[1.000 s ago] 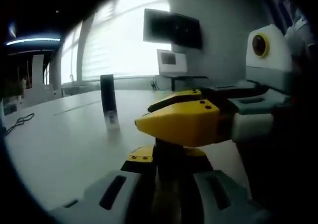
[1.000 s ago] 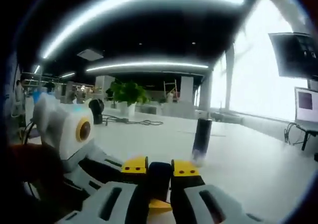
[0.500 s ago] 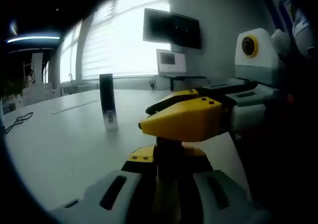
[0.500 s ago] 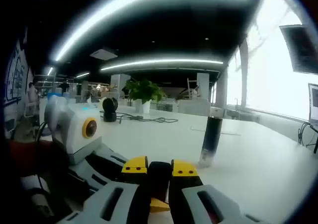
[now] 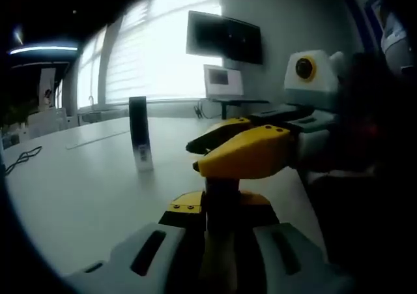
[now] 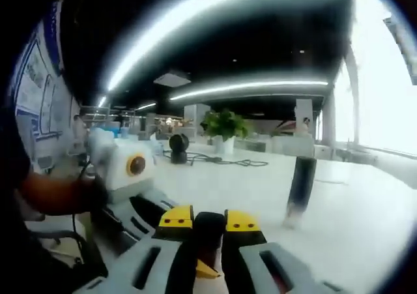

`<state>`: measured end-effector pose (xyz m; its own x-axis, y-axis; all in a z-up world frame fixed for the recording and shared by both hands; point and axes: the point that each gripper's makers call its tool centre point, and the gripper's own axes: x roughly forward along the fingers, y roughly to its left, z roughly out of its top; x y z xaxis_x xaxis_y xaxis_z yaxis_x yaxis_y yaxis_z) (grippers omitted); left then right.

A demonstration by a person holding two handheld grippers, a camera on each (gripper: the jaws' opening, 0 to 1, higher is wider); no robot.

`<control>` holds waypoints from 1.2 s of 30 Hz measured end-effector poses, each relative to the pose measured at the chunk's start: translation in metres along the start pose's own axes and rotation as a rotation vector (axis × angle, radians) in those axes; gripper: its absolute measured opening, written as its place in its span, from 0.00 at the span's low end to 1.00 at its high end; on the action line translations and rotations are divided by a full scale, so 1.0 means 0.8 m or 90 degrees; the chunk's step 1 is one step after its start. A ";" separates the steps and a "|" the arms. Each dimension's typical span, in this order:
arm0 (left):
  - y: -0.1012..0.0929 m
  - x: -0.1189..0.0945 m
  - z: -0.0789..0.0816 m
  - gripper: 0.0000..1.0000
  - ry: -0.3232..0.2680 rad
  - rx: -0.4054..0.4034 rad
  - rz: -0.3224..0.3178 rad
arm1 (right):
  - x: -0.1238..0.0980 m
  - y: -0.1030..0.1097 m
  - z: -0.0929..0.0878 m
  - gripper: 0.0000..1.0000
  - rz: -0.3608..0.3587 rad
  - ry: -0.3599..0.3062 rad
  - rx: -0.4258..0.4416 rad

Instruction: Pick up cosmetic bottle twist off cap place on table pick up cap screw tight cap place on table

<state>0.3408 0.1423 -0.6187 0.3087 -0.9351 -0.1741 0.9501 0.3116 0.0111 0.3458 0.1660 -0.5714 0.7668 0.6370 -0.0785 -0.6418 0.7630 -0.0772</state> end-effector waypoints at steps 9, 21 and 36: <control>-0.002 0.000 -0.002 0.05 0.000 0.002 -0.015 | -0.001 0.007 -0.001 0.06 0.153 -0.012 0.036; -0.007 -0.002 -0.002 0.05 -0.001 0.008 -0.026 | -0.005 0.019 0.001 0.07 0.385 -0.031 0.004; -0.019 0.000 0.000 0.06 -0.002 0.015 -0.045 | -0.011 0.030 0.001 0.08 0.553 -0.026 -0.024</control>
<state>0.3266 0.1373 -0.6188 0.2413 -0.9552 -0.1714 0.9702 0.2412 0.0216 0.3241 0.1787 -0.5720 0.0047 0.9959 -0.0899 -0.9992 0.0011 -0.0399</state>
